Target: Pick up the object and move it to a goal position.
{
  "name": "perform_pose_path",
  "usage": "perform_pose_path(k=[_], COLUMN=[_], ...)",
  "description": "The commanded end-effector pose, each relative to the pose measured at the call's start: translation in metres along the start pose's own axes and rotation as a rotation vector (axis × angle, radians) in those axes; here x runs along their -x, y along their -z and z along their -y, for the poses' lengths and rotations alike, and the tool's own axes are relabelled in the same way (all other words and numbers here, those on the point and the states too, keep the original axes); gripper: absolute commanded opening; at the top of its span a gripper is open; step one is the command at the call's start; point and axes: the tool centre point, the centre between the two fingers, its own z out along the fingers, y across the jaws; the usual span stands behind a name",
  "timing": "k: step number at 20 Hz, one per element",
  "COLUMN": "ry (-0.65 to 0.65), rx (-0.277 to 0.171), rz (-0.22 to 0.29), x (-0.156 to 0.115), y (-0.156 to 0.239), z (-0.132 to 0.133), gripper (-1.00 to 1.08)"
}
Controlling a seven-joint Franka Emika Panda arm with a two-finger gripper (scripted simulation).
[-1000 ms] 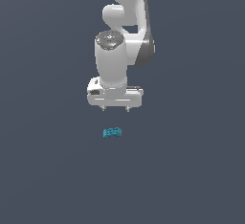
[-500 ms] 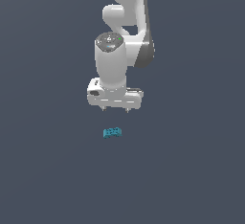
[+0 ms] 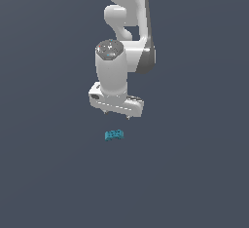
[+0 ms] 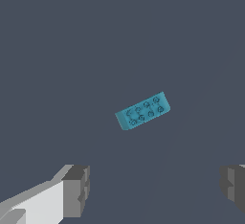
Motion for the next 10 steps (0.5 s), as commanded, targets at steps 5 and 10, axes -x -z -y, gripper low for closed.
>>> perform_pose_path(k=[5,10], ry=[-0.181,-0.326], rx=[-0.001,-0.001], rz=[0.006,0.009], x=[-0.006,-0.01], y=[-0.015,-0.026], z=[-0.001,-0.003], gripper=[1.0,1.0])
